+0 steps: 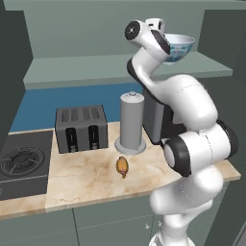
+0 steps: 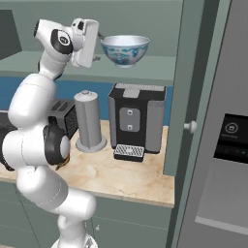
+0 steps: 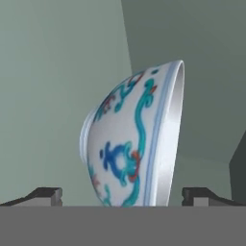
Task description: Retrieve the bowl from the cabinet, then place the raw meat into the bowl to avoid contamination.
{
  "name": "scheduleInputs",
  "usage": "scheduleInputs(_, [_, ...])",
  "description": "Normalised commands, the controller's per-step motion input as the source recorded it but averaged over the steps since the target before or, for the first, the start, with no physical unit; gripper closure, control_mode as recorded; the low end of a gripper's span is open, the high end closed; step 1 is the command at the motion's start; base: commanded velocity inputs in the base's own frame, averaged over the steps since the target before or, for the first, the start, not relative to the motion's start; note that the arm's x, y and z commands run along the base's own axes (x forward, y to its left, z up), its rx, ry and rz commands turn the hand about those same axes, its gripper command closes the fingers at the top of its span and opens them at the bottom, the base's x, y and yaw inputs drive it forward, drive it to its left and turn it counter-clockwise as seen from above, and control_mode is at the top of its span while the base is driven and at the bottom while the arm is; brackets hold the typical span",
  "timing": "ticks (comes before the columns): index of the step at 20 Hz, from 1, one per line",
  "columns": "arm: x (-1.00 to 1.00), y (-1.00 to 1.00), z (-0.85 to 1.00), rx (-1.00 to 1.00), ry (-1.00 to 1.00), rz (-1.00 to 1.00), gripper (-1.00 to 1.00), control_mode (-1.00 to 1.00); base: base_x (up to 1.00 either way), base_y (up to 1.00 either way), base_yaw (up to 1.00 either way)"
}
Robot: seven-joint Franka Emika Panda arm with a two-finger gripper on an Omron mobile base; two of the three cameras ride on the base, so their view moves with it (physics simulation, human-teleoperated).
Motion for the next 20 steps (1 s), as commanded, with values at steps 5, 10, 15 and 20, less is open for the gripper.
scheduleInputs(5, [0.27,-0.13,0.00,0.06,0.00,0.00,-1.00,-1.00,0.00,0.00,0.00])
scheduleInputs(10, [0.19,-0.05,0.00,0.01,0.00,0.00,-1.00,-1.00,0.00,0.00,0.00])
scheduleInputs(15, [0.15,-0.02,-0.02,0.00,0.00,0.00,-1.00,-1.00,0.00,0.00,0.00])
scheduleInputs(20, [0.14,-0.10,-0.06,0.00,0.00,0.00,-1.00,-1.00,0.00,0.00,0.00])
